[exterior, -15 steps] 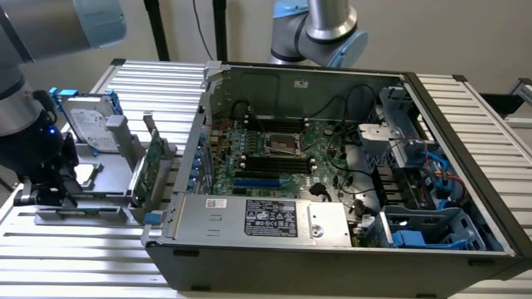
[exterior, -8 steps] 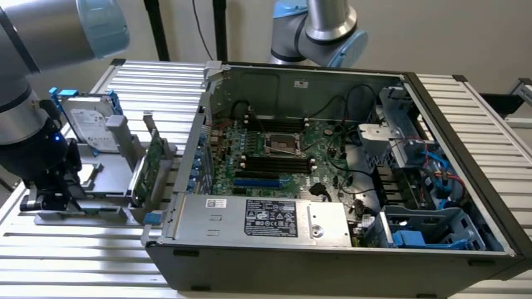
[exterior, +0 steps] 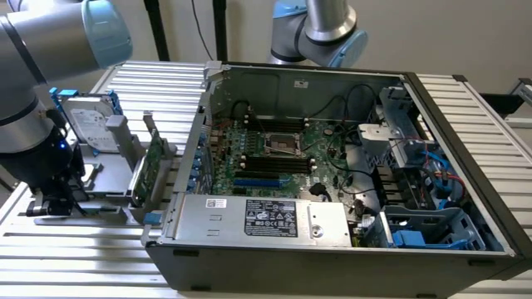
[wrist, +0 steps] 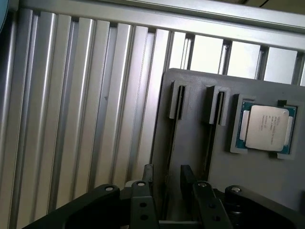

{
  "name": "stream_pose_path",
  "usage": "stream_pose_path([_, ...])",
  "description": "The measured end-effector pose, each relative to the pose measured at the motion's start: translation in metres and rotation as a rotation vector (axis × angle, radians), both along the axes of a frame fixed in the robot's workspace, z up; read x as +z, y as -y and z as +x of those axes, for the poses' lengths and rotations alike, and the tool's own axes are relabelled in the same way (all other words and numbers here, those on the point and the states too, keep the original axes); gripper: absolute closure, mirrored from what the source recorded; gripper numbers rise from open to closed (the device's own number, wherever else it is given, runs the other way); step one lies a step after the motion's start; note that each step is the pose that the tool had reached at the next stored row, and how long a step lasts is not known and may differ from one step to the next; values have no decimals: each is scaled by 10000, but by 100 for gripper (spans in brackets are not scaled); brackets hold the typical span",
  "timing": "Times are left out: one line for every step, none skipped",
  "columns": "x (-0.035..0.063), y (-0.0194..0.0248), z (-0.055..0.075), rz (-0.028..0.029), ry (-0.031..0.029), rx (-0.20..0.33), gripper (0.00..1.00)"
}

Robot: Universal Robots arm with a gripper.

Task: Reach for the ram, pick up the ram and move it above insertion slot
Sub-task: 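Pick up the ram and move it above insertion slot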

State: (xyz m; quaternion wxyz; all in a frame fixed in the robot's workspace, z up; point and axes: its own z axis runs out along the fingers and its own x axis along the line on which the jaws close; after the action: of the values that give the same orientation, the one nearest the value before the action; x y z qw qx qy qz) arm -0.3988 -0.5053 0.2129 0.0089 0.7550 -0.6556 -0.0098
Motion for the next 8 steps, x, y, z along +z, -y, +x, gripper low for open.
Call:
stream_pose_path([-12,0,0,0,0,0,64])
stream_pose_path([-20,0,0,0,-1,0,64])
stream_pose_path([-26,0,0,-1,-1,0,64])
stream_pose_path([-31,0,0,-1,-2,0,64])
stream_pose_path([-38,0,0,0,0,0,64])
stream_pose_path([-44,0,0,-1,-1,0,64])
stream_pose_path([-51,0,0,-1,-1,0,64])
stream_pose_path([-57,0,0,0,0,0,64])
